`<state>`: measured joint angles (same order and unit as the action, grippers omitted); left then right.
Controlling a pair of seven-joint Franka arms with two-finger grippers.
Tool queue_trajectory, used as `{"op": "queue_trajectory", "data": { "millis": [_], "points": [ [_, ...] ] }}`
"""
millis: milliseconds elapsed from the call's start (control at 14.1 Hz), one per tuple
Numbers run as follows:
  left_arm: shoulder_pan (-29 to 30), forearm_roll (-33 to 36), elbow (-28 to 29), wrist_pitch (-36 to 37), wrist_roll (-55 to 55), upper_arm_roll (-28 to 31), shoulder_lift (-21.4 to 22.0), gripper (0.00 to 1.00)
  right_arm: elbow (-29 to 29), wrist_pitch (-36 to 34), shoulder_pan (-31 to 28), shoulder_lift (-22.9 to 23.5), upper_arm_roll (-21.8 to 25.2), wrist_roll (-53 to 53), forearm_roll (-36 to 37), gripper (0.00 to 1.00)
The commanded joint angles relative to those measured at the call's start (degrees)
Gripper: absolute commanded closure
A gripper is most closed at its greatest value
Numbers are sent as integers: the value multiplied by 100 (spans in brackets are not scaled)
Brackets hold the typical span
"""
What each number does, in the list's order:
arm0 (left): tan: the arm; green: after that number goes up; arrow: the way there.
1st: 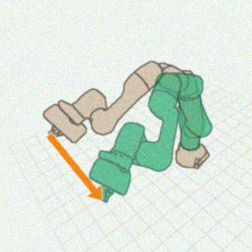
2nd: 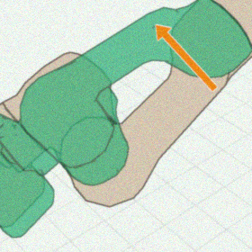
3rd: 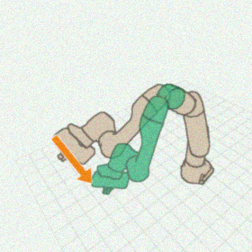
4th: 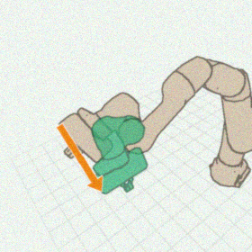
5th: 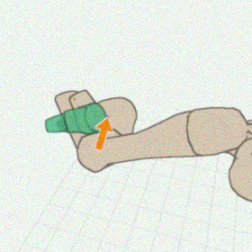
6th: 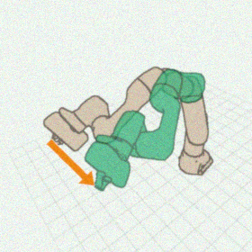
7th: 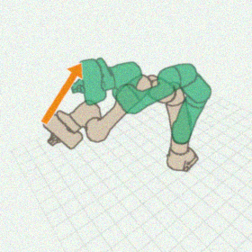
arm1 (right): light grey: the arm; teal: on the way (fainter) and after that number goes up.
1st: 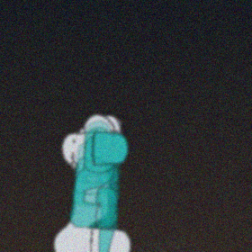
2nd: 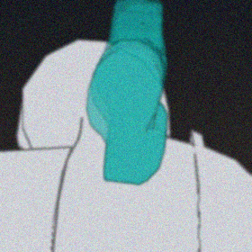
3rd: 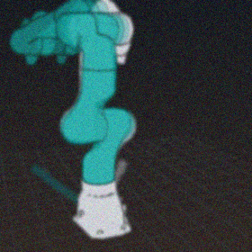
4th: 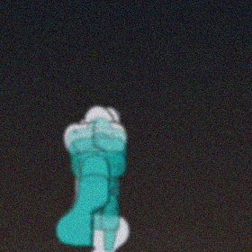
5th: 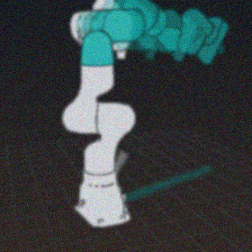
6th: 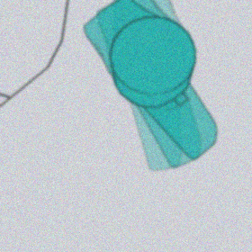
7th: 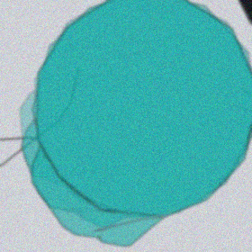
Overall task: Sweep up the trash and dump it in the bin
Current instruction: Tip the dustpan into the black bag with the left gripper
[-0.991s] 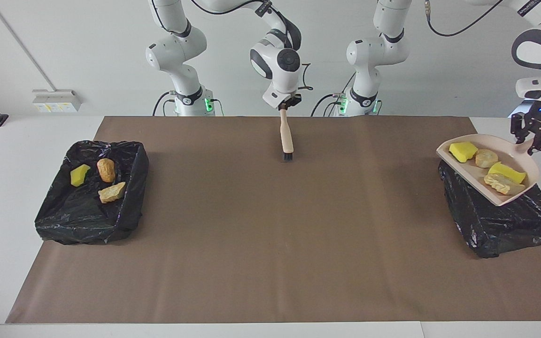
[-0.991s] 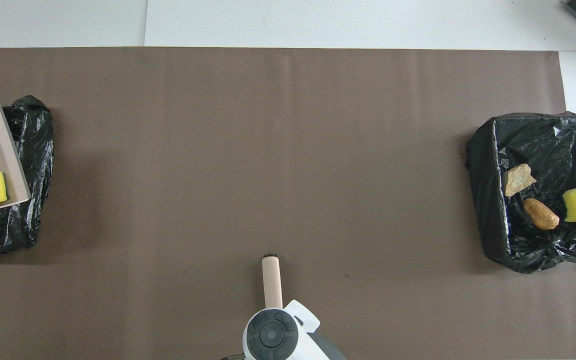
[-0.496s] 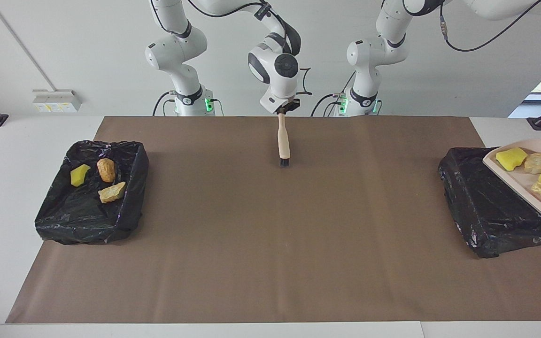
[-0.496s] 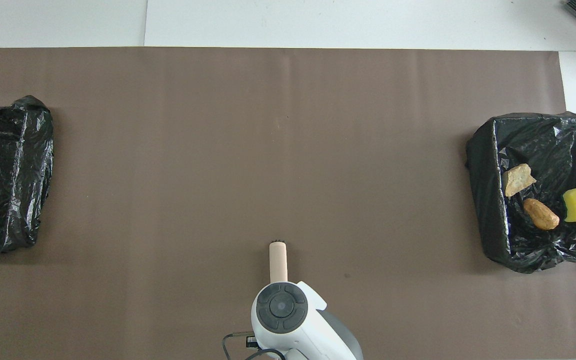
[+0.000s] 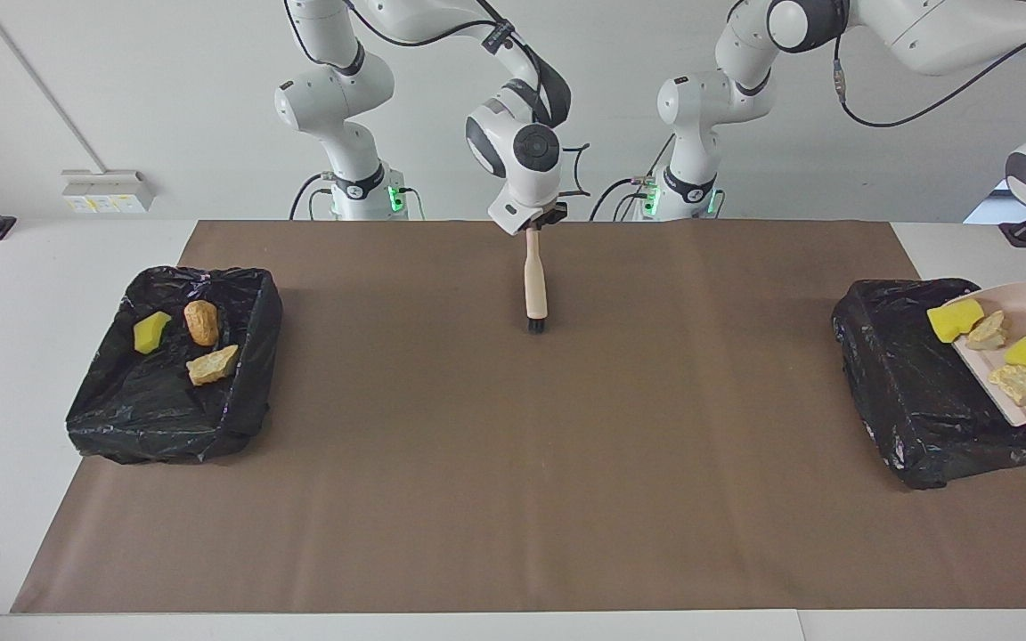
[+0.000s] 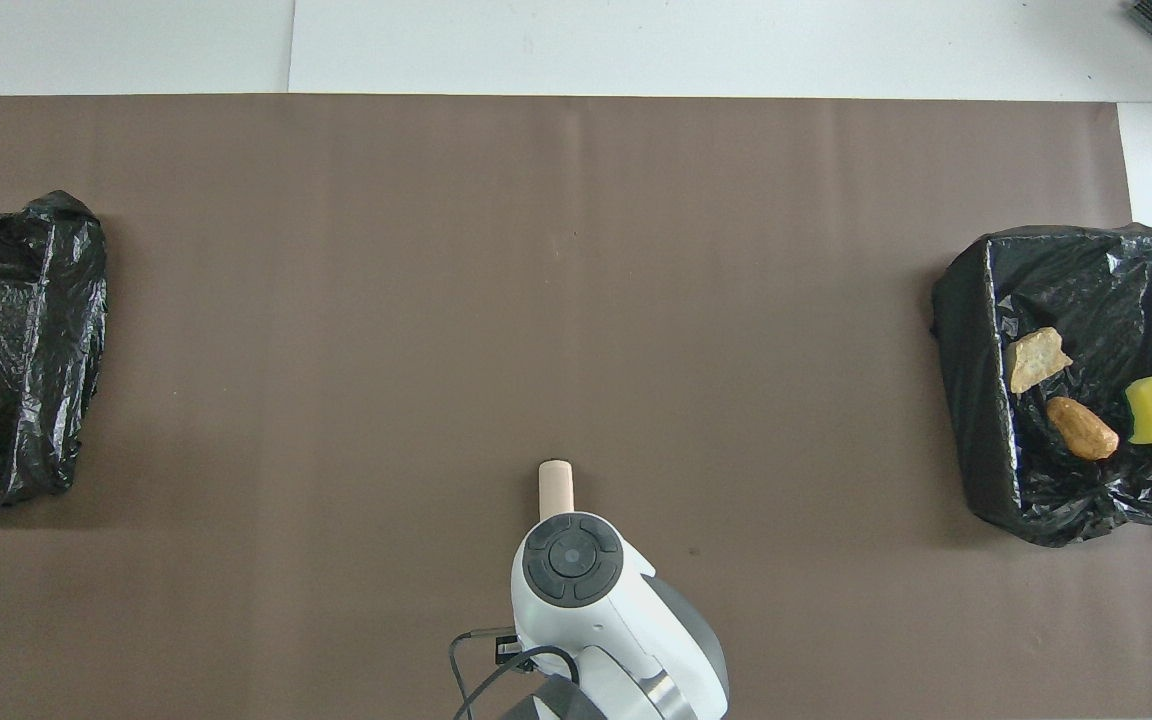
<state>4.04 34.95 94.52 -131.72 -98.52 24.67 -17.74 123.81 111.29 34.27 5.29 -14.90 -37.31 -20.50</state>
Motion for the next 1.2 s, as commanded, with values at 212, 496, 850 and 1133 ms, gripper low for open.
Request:
{"op": "queue_trajectory", "data": {
  "millis": [212,496,850,1133],
  "points": [
    [-290,1565,58,637,421,-102,165,100,82,-55,-17,-81,-30,198,117,100],
    [-290,1996,58,1059,606,-138,306,100,117,50,-69,-81,-30,207,73,100],
    [-212,2123,-22,1437,615,-576,972,100,100,68,-87,-64,-30,276,46,0],
    [-211,1430,128,2595,1498,-1383,1185,100,-31,139,-192,24,-4,382,152,0]
  ]
}}
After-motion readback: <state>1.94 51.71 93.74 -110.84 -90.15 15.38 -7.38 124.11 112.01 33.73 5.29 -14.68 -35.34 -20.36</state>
